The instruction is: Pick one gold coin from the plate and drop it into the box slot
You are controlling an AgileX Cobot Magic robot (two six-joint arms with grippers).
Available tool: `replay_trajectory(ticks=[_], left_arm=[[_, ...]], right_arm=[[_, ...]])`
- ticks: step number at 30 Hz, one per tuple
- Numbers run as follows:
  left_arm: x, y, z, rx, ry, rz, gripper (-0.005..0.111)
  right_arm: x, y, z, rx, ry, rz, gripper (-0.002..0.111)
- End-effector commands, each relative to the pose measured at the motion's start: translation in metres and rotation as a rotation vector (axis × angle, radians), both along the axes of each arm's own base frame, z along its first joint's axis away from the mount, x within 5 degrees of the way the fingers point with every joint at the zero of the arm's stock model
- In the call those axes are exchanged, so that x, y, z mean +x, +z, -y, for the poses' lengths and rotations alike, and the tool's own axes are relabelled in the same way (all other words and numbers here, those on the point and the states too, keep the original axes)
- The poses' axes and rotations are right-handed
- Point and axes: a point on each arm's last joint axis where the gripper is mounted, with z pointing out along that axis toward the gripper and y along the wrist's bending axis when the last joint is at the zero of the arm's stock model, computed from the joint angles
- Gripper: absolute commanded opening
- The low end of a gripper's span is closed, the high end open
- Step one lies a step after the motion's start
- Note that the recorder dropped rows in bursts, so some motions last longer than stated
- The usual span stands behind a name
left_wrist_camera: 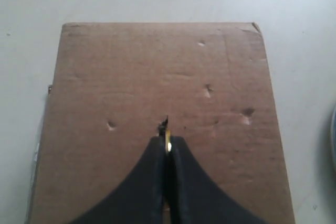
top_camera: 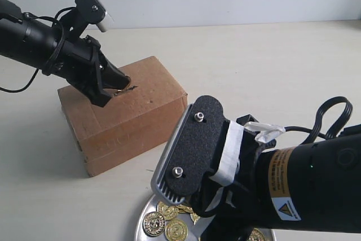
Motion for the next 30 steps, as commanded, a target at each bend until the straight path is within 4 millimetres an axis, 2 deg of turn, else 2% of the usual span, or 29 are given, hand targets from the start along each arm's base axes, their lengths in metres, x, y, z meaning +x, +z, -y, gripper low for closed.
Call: replay_trajectory(ticks=[1,10,18,25,30], left_arm=[[0.002,0.001,-0.001,0.003,0.015,0.002,0.000],[0.002,0.001,-0.001,0.003,0.015,0.002,0.000],[0.004,-0.011,0.000,0.009,0.020,-0.036,0.000],[0.005,-0.011,0.000,0.011,0.025,-0.031,0.000],[0.005,-0.011,0.000,0.011,0.025,-0.031,0.024]], right_arm=[[-0.001,0.001,0.000,0.006,0.010,0.012,0.000],[-0.001,0.001,0.000,0.006,0.010,0.012,0.000],[-0.001,0.001,0.000,0.006,0.010,0.012,0.000],[-0.001,0.001,0.000,0.006,0.010,0.012,0.000],[-0.001,0.001,0.000,0.006,0.010,0.012,0.000]])
